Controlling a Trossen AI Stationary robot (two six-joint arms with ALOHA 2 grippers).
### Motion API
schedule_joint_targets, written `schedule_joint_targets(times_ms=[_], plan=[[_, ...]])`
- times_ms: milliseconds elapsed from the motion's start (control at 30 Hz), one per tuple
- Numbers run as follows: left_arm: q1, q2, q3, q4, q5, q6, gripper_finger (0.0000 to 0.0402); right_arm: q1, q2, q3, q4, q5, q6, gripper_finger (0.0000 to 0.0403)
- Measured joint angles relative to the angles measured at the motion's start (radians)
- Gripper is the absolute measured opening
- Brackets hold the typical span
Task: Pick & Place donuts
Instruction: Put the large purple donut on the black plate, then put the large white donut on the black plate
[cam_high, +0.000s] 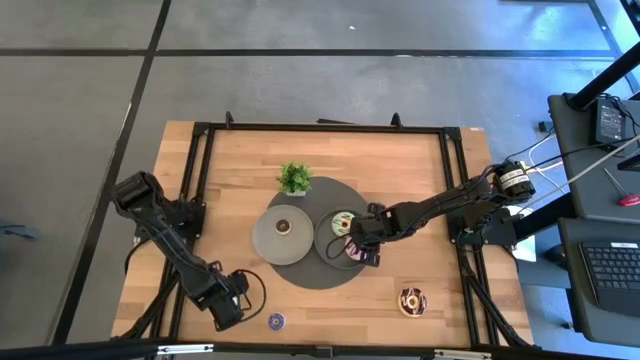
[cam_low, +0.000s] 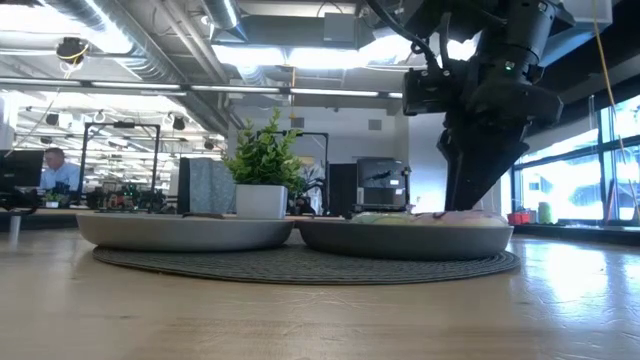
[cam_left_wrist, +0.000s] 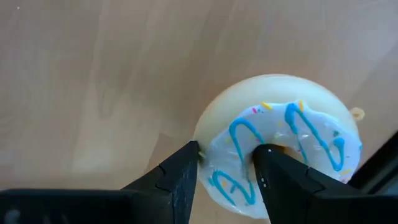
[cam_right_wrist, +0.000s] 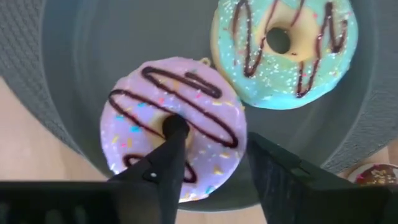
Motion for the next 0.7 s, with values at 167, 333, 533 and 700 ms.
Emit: schedule_joint_targets(times_ms=[167, 333, 533, 700], plan=[[0.000, 0.000, 0.000, 0.015, -0.016, -0.010, 0.0151, 0.000, 0.000, 0.001, -0.004, 0.019, 0.010, 0.0209], [0.000, 0.000, 0.000, 0.035, -0.021, -0.009, 0.0148, 0.000, 0.000, 0.030, -0.019, 0.020, 0.011, 0.0218], [0.000, 0.000, 0.000, 0.036, -0.050, -0.008, 0.0150, 0.000, 0.000, 0.071, -0.055, 0.023, -0.002, 0.0214], [0.001, 0.000, 0.000, 0.037, -0.069, -0.005, 0.0138, 0.000, 0.000, 0.079, -0.088, 0.023, -0.008, 0.0217]])
